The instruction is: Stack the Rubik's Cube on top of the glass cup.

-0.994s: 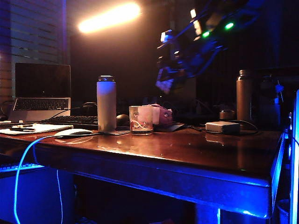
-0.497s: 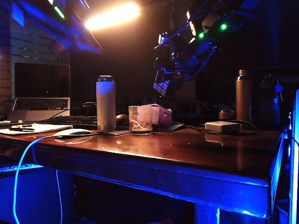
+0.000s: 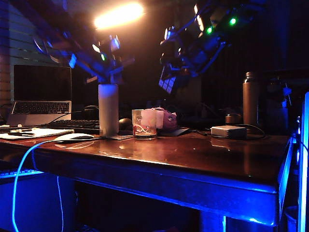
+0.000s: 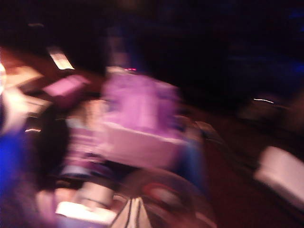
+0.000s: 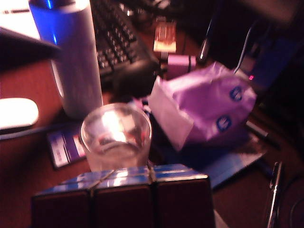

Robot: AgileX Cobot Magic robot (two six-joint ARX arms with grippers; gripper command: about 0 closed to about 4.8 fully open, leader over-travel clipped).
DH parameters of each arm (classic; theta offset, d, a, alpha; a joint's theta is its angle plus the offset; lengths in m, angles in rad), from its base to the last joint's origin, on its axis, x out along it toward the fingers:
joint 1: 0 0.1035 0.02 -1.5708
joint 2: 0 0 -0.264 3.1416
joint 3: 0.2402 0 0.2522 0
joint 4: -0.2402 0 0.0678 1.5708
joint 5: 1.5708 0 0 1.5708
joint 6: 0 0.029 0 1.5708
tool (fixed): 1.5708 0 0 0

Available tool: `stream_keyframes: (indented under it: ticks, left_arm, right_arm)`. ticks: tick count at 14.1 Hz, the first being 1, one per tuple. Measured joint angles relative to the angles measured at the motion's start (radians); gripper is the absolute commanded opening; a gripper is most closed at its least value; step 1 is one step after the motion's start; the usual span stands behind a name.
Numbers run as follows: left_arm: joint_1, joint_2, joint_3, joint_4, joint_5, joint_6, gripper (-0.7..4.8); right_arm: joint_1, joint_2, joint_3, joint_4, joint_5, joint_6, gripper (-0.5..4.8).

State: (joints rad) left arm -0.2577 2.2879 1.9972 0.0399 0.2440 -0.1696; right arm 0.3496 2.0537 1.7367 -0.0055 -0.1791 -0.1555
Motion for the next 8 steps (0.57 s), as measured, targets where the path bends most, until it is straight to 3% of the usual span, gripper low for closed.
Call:
stream_keyframes:
  ticks: [4, 8]
  left_arm:
    - [-0.014, 0.189, 0.177, 0.025, -0.050, -0.014, -0.03]
    - [-0.013, 0.297, 0.259, 0.054, -0.089, -0.060, -0.03]
  right_arm:
    - [0.001, -0.029, 0.002, 0.007, -0.001, 0.025, 3.05]
    - [0.001, -0.048, 0.002, -0.001, -0.001, 0.028, 3.05]
